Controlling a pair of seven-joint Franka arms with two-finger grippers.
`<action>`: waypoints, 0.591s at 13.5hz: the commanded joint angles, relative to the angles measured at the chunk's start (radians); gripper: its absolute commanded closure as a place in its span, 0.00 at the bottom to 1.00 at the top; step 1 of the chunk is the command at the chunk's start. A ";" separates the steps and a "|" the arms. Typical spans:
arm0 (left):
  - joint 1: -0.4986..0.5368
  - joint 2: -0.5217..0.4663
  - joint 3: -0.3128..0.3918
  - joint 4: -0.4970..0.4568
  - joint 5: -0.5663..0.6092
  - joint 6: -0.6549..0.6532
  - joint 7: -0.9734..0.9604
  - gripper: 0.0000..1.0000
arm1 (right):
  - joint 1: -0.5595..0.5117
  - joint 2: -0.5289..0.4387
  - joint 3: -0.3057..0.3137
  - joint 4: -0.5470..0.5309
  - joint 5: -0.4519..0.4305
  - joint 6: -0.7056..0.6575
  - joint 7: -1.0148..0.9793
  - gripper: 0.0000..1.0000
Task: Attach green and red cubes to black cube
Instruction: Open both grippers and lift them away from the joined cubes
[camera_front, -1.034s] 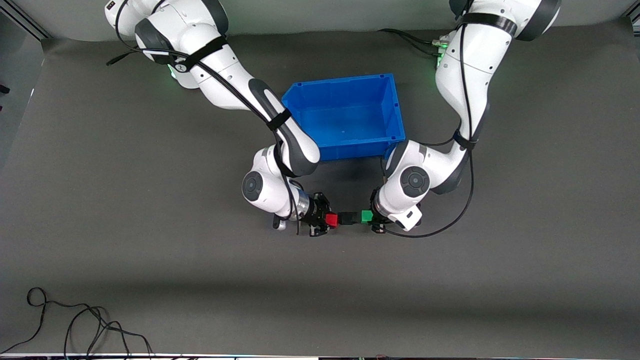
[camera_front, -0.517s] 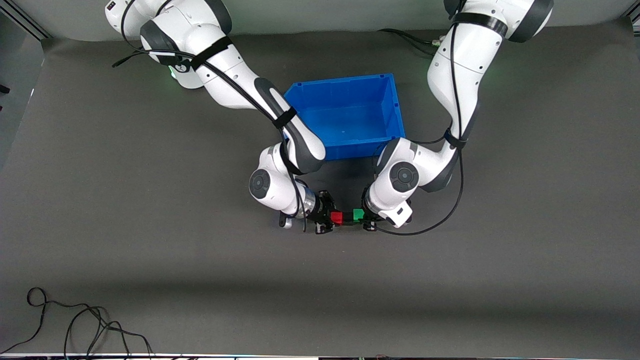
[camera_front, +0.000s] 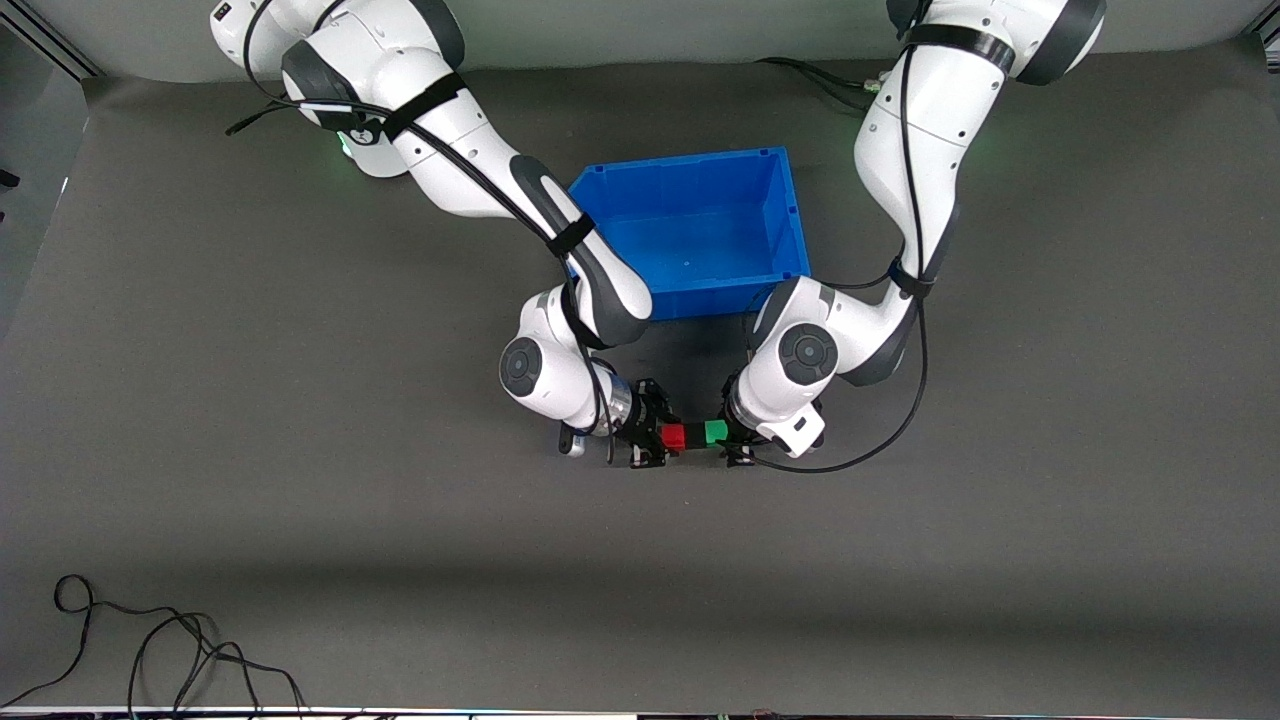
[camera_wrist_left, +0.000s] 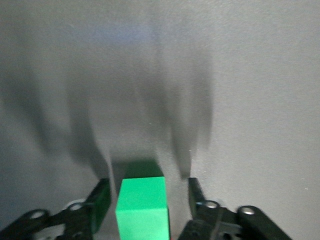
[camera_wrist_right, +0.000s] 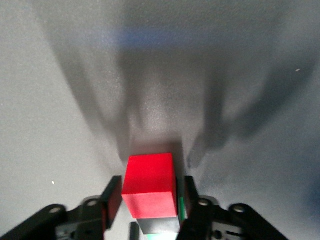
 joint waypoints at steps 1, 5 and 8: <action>-0.003 0.008 0.026 0.028 0.023 -0.023 -0.018 0.00 | 0.009 0.006 -0.016 0.034 -0.016 0.008 0.017 0.00; 0.036 -0.106 0.069 0.016 0.105 -0.241 0.117 0.00 | 0.003 -0.051 -0.065 0.006 -0.068 -0.046 0.018 0.00; 0.061 -0.241 0.084 -0.047 0.112 -0.349 0.362 0.00 | 0.002 -0.117 -0.148 0.006 -0.227 -0.237 0.009 0.00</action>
